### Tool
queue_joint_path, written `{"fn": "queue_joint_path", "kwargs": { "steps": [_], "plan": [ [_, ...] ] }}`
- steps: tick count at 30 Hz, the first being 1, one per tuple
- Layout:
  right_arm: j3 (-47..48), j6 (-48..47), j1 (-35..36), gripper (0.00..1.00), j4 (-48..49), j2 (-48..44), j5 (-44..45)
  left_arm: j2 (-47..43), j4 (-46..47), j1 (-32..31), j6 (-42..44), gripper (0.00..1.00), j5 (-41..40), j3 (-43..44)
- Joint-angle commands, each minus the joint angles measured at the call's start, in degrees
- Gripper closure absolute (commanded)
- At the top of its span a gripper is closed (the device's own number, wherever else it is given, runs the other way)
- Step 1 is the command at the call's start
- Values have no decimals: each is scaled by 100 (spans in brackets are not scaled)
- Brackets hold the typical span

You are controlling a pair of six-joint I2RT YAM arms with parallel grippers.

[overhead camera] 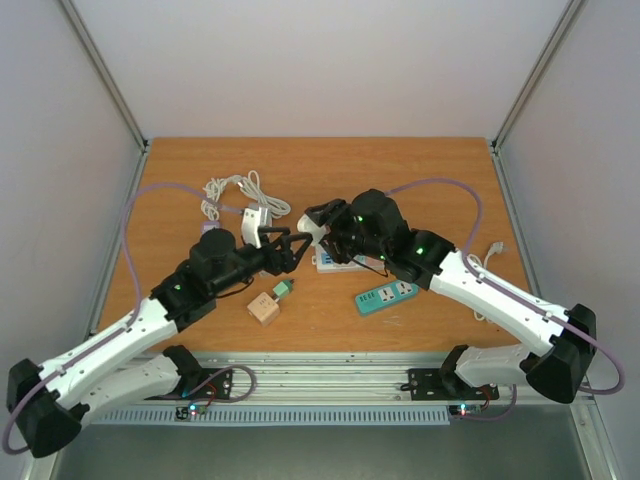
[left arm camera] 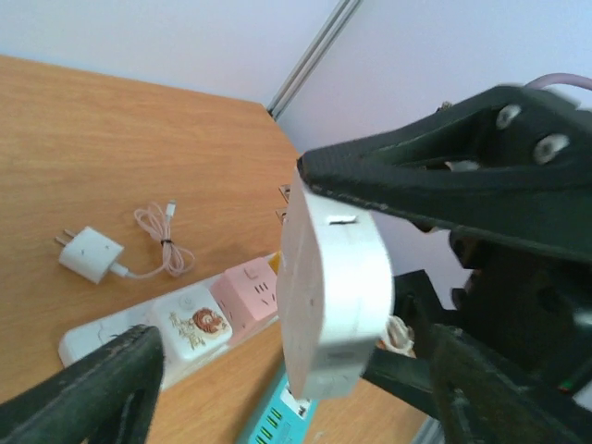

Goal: Insert the plug

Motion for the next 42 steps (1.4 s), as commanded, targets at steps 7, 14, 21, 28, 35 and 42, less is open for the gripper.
{"fn": "queue_joint_path", "kwargs": {
  "steps": [7, 14, 21, 28, 35, 42],
  "plan": [
    [-208, 909, -74, 44, 584, -372, -305, 1016, 1905, -490, 273, 51, -928, 183],
    [-166, 688, -111, 33, 268, -375, -279, 1145, 1675, -486, 465, 95, -1081, 334],
    [-55, -1509, -806, 8, 526, -474, -1384, 1066, -81, -491, 929, 100, -762, 1008],
    [872, -5972, -1306, 8, -1146, -707, -3364, 1221, -2762, -436, 1811, 100, 545, 2110],
    [862, -7999, -1306, 9, -1973, -1125, -3810, 1336, -4309, -262, 2666, 100, 2202, 3018],
    [889, -8584, -1304, 14, -2124, -944, -4494, 1793, -5168, 235, 3192, 100, 3661, 3610]
  ]
}}
